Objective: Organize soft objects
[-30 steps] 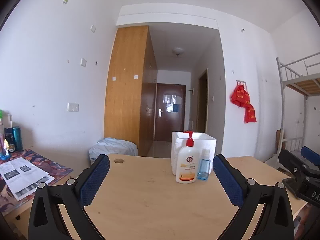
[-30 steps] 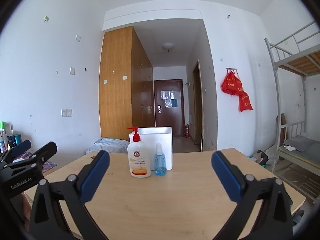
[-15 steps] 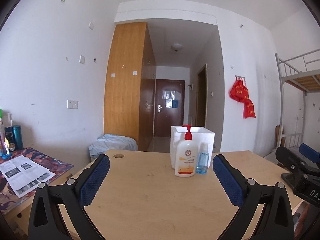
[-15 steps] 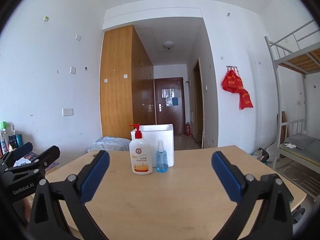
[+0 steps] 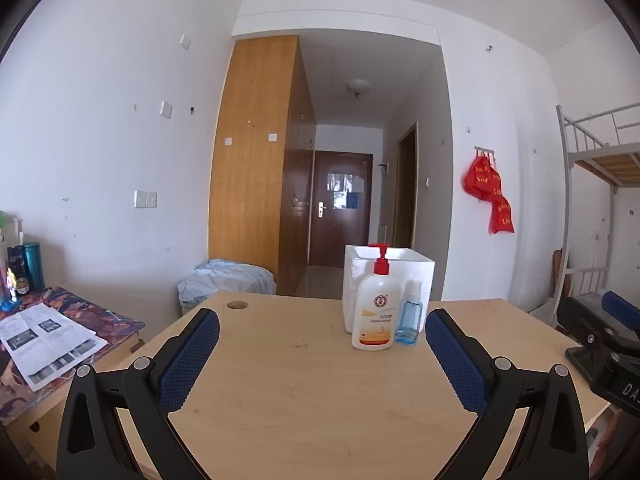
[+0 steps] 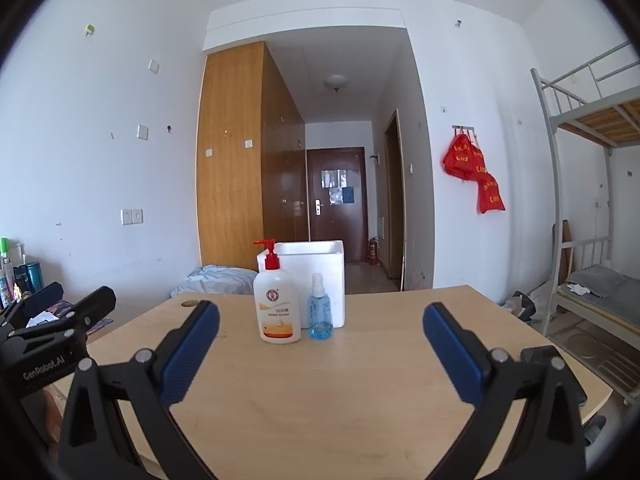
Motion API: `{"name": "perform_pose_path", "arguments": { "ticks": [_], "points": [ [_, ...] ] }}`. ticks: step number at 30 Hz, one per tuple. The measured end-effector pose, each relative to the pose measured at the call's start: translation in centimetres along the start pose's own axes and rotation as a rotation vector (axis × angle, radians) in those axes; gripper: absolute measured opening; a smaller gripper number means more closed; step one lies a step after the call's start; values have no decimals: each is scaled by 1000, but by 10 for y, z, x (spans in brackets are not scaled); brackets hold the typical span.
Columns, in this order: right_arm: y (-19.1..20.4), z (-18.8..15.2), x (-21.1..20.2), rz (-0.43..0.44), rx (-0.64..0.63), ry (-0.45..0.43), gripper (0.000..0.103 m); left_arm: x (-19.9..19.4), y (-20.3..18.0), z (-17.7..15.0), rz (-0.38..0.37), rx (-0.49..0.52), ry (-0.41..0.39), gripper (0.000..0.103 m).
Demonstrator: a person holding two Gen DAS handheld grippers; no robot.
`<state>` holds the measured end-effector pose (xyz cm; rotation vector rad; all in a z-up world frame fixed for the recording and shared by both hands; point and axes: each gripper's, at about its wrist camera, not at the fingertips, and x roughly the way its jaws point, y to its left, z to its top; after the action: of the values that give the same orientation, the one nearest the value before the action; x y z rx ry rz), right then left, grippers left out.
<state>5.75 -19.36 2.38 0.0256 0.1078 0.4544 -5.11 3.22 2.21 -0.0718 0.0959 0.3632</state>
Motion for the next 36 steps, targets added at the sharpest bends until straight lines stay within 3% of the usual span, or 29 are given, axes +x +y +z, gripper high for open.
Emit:
{"name": "perform_pose_path", "arguments": {
  "ticks": [36],
  "points": [
    [-1,-3,1,-6,-5,4,103,3,-12,-2,-12,28,1,103]
  ]
}}
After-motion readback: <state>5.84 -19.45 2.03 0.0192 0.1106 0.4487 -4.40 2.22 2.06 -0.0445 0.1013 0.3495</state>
